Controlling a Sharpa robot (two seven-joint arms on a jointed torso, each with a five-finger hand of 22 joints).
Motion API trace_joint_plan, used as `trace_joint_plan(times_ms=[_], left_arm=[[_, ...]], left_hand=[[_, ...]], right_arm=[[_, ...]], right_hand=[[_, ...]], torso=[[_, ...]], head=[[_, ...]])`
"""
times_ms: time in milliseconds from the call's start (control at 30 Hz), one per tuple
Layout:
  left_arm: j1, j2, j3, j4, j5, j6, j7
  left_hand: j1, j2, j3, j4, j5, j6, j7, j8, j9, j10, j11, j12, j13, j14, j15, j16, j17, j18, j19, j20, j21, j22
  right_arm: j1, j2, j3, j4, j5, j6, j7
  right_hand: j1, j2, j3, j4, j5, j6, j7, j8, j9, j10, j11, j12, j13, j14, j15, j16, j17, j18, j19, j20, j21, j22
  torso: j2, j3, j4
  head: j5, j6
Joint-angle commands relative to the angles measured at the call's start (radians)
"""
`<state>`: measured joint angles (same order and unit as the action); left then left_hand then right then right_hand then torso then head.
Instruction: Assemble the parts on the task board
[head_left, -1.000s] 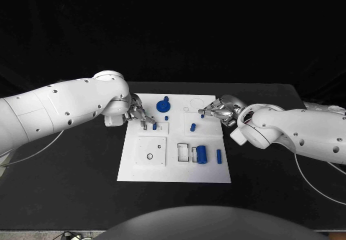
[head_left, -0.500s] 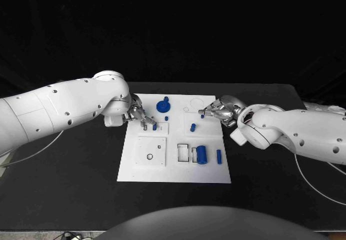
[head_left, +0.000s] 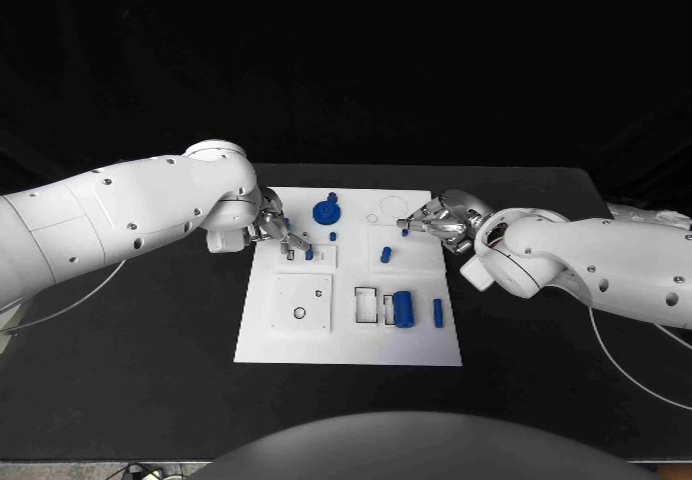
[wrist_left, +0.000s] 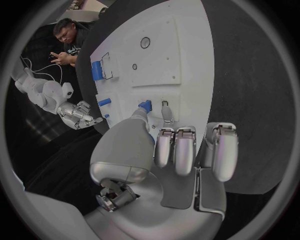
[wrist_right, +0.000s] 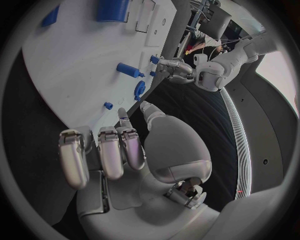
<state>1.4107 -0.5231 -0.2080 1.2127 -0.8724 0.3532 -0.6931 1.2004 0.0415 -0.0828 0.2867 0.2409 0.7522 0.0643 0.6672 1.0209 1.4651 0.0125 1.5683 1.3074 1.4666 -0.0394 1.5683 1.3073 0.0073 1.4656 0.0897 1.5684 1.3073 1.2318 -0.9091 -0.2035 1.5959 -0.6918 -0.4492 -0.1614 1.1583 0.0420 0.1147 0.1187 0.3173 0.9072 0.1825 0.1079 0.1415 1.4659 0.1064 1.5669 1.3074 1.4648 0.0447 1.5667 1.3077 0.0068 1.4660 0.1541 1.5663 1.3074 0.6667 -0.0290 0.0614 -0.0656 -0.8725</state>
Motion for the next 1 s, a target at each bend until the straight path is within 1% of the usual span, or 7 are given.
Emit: trace_joint_plan(times_ms=[33,167,900,1000], left_arm=[[-0.002,0.002,-0.001,0.002,0.004,0.024,0.003],[-0.002,0.002,-0.001,0.002,0.004,0.027,0.003],[-0.002,0.005,-0.002,-0.002,0.004,0.055,-0.006],[-0.002,0.005,-0.002,-0.001,0.004,0.055,-0.007]], left_hand=[[0.008,-0.001,-0.005,0.001,-0.005,0.003,0.0,-0.004,0.001,0.106,-0.006,0.002,0.263,0.104,-0.005,0.003,0.263,-0.007,0.105,-0.004,0.002,0.263],[0.008,-0.001,-0.005,0.001,-0.005,0.003,0.0,-0.004,0.001,0.106,-0.006,0.002,0.263,0.104,-0.005,0.003,0.263,-0.007,0.105,-0.004,0.002,0.263],[0.022,0.001,-0.006,0.002,-0.005,0.003,-0.001,-0.006,0.002,0.106,-0.006,0.002,0.263,0.104,-0.005,0.003,0.263,-0.007,0.105,-0.004,0.002,0.263],[0.025,0.001,-0.006,0.001,-0.005,0.003,-0.001,-0.006,0.002,0.106,-0.006,0.002,0.263,0.104,-0.005,0.003,0.263,-0.007,0.105,-0.004,0.002,0.263]], right_arm=[[-0.001,0.001,0.0,0.001,-0.009,0.004,0.004],[-0.001,0.001,0.0,0.001,-0.009,0.004,0.004],[-0.002,0.002,0.0,-0.001,-0.009,0.002,0.005],[-0.002,0.002,0.0,-0.001,-0.009,0.002,0.005]], right_hand=[[0.008,0.004,-0.003,0.0,0.007,-0.003,0.004,0.006,0.001,0.105,0.009,0.004,0.263,0.106,0.007,0.004,0.263,-0.007,0.105,0.006,0.004,0.263],[0.008,0.004,-0.003,0.0,0.007,-0.003,0.004,0.006,0.001,0.105,0.009,0.004,0.263,0.106,0.007,0.004,0.263,-0.007,0.105,0.006,0.004,0.263],[0.008,0.004,-0.003,0.0,0.007,-0.003,0.004,0.006,0.001,0.105,0.009,0.004,0.263,0.106,0.007,0.004,0.263,-0.007,0.105,0.006,0.004,0.263],[0.008,0.004,-0.003,0.0,0.007,-0.003,0.004,0.006,0.001,0.105,0.009,0.004,0.263,0.106,0.007,0.004,0.263,-0.007,0.105,0.006,0.004,0.263]], torso=[[0.0,-0.0001,-0.0001],[0.0,-0.0001,0.0],[0.0,-0.0002,-0.0006],[0.0,-0.0003,0.0001]], head=[[0.002,0.0],[0.0,0.0],[-0.001,0.0],[-0.002,0.0]])
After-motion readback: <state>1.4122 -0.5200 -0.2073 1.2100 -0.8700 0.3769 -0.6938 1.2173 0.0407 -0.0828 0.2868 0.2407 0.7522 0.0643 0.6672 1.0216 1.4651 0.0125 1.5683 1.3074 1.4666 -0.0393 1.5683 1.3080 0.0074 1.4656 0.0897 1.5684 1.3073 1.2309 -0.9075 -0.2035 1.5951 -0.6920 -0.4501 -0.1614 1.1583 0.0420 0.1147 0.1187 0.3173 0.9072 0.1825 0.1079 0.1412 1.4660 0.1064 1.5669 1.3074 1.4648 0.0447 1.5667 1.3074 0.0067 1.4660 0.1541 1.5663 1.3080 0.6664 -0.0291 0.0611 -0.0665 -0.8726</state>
